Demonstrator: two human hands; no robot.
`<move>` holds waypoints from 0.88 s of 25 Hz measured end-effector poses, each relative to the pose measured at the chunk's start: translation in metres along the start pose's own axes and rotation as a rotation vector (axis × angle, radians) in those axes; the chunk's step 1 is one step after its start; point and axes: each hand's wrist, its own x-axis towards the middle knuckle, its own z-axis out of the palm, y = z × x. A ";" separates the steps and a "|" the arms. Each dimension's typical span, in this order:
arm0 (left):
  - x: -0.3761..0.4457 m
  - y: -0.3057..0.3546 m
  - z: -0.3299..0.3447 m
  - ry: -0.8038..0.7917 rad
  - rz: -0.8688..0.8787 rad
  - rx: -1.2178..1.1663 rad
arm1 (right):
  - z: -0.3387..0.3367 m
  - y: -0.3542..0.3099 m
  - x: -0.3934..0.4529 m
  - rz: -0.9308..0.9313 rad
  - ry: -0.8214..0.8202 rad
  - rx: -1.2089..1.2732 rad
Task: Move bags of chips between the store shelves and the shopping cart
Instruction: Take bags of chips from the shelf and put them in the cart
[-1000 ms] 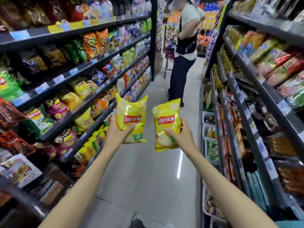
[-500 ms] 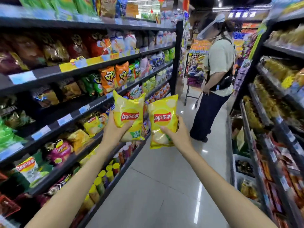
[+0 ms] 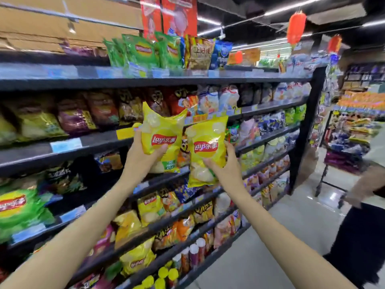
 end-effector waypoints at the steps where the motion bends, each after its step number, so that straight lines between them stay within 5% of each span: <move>1: 0.016 0.004 -0.005 0.048 0.017 0.023 | 0.009 -0.002 0.026 -0.043 -0.032 0.031; 10: 0.140 0.056 -0.113 0.298 0.147 0.290 | 0.113 -0.084 0.189 -0.293 -0.249 0.338; 22: 0.334 0.072 -0.302 0.413 0.354 0.490 | 0.287 -0.237 0.378 -0.562 -0.213 0.406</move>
